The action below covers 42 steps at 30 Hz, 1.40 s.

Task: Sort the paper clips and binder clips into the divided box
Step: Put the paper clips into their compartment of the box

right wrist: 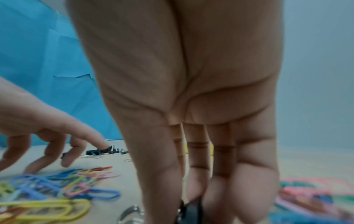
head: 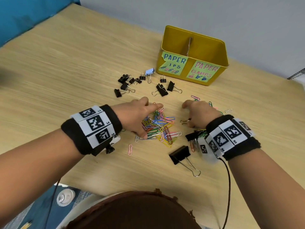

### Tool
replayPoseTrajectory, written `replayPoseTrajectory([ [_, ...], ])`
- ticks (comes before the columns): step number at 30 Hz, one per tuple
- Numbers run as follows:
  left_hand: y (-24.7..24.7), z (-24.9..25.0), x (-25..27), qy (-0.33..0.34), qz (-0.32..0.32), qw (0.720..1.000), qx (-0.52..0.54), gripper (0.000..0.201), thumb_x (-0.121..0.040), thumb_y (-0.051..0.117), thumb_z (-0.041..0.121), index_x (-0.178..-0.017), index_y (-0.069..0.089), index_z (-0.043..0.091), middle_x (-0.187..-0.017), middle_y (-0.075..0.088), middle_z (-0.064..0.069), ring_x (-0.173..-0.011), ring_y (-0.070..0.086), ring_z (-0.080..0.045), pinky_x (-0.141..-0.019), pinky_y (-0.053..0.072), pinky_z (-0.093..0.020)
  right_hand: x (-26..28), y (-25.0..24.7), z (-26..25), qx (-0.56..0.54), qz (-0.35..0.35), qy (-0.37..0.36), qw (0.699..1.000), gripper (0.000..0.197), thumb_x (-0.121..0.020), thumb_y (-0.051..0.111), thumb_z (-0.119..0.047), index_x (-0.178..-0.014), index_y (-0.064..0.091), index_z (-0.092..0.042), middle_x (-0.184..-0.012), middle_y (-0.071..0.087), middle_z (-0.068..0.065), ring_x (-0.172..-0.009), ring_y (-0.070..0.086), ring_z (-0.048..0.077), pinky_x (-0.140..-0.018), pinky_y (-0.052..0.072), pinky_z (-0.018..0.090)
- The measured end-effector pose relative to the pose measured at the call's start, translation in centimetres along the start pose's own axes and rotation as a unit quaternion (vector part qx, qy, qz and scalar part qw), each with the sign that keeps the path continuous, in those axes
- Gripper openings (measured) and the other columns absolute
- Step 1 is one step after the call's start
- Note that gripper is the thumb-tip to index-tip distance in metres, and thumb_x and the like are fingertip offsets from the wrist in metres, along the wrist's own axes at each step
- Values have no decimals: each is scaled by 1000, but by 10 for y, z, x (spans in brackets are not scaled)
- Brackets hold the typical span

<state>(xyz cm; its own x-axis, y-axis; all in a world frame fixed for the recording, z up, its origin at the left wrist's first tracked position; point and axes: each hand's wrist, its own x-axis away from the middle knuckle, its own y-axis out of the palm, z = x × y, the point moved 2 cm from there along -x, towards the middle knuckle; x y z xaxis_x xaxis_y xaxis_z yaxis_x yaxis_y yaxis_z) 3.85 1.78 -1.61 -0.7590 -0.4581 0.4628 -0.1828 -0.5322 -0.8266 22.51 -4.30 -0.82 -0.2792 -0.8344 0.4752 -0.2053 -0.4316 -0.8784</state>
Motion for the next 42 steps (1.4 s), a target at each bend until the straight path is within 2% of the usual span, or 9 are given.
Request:
replayPoseTrajectory([
  [8,4,4,1,-45,11,998,-44,98,-54,83,45,-132,32,14,-123,41,-9,-113,46,-27,-89,48,-36,24,7,-63,24,-46,-136,989,96,-63,81,-38,-143,29,-24,-129,43,9,-120,42,30,-99,43,41],
  [14,0,5,-11,-34,64,997,27,37,-78,68,16,-112,55,7,-111,63,-13,-95,59,-25,-71,39,-25,10,3,-72,7,-23,-153,988,56,-77,72,-14,-128,49,-11,-123,57,11,-113,54,27,-89,44,31],
  [17,-6,1,-17,-38,59,997,38,23,-83,61,11,-106,63,11,-103,65,-10,-83,60,-21,-67,41,-24,1,-3,-56,-110,-39,-123,986,46,-79,68,-3,-123,59,-12,-95,61,5,-76,66,15,-70,57,26],
  [19,-13,-6,-19,-47,49,995,74,21,-85,61,11,-106,66,12,-96,59,-2,-64,55,-11,-56,44,-18,-5,-3,-43,-230,-71,-91,966,39,-79,68,4,-115,63,-10,-81,59,3,-53,61,8,-51,55,14],
  [25,-47,-27,-24,-37,59,962,264,8,-80,67,6,-77,66,13,-74,63,-4,-60,60,-17,-54,56,-22,-11,-27,-9,-468,-84,-83,876,31,-80,59,14,-108,62,0,-65,66,3,-49,66,5,-52,56,13],
  [32,-147,-11,-58,6,292,898,328,14,-81,68,9,-94,69,5,-69,64,-2,-50,59,-5,-60,60,-26,-41,-127,0,-606,91,-122,781,30,-80,58,15,-82,63,-15,-53,68,-3,-52,67,7,-57,60,20],
  [36,-175,3,-92,-33,360,913,189,23,-79,69,19,-99,71,8,-87,69,-14,-79,63,-23,-80,52,-30,-82,-152,-12,-523,182,-53,831,27,-79,61,13,-92,61,-10,-73,60,5,-67,63,20,-62,59,25],
  [39,-169,1,-109,-60,293,947,119,31,-76,71,29,-105,71,17,-109,70,-7,-103,61,-24,-92,46,-32,-100,-148,-21,-426,127,-13,896,49,-80,61,10,-125,54,-7,-108,64,17,-94,65,30,-85,57,44],
  [42,-164,-7,-102,-80,297,948,82,41,-74,70,44,-110,66,27,-113,64,-1,-112,55,-23,-101,39,-42,-96,-146,-20,-304,123,-10,945,65,-81,64,-2,-140,41,-15,-123,58,7,-116,58,26,-101,48,41],
])
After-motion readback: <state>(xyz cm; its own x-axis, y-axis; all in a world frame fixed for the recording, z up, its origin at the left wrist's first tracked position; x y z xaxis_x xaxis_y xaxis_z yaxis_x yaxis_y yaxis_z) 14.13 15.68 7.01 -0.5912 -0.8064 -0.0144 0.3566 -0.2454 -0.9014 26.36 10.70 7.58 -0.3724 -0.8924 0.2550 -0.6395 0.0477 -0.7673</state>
